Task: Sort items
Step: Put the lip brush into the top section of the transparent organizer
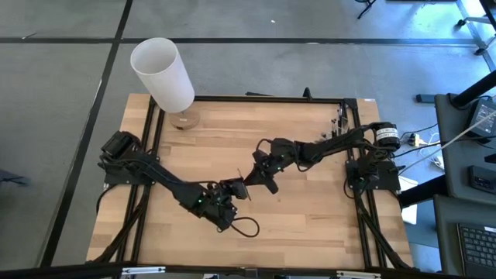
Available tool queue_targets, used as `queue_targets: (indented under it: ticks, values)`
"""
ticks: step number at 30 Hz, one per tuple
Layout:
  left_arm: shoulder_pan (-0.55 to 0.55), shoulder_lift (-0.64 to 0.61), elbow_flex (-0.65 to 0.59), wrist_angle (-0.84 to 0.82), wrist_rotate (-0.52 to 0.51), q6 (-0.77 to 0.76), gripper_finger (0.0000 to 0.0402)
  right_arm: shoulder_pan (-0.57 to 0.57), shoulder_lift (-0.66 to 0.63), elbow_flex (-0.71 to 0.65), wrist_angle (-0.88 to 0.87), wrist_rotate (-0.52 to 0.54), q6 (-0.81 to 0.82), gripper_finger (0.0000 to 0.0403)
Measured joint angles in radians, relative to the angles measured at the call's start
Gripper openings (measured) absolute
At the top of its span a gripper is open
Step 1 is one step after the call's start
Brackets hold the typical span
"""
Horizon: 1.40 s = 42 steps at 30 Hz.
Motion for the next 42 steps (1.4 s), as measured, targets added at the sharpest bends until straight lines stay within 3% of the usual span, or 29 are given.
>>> queue_targets:
  ticks: [5, 15, 24, 30, 42]
  values:
    - [0.002, -0.001, 0.002, 0.01, -0.001, -0.001, 0.0026, -0.001, 0.0, 0.0, 0.005, 0.052, 0.009, 0.0072]
    - [0.002, -0.001, 0.002, 0.008, -0.01, -0.002, 0.0026, -0.001, 0.0, 0.0, 0.005, 0.052, 0.023, 0.007]
    - [0.037, -0.001, 0.002, -0.001, -0.009, -0.124, 0.0027, -0.003, 0.0, 0.0, -0.004, 0.04, 0.029, 0.0014]
    - [0.05, -0.001, 0.001, -0.007, 0.009, -0.137, 0.0028, -0.003, 0.0, -0.001, -0.008, 0.059, 0.032, 0.0008]
    - [0.054, -0.001, 0.0, -0.049, 0.004, -0.433, 0.0079, -0.006, 0.0, -0.001, 0.003, 0.106, 0.033, 0.0006]
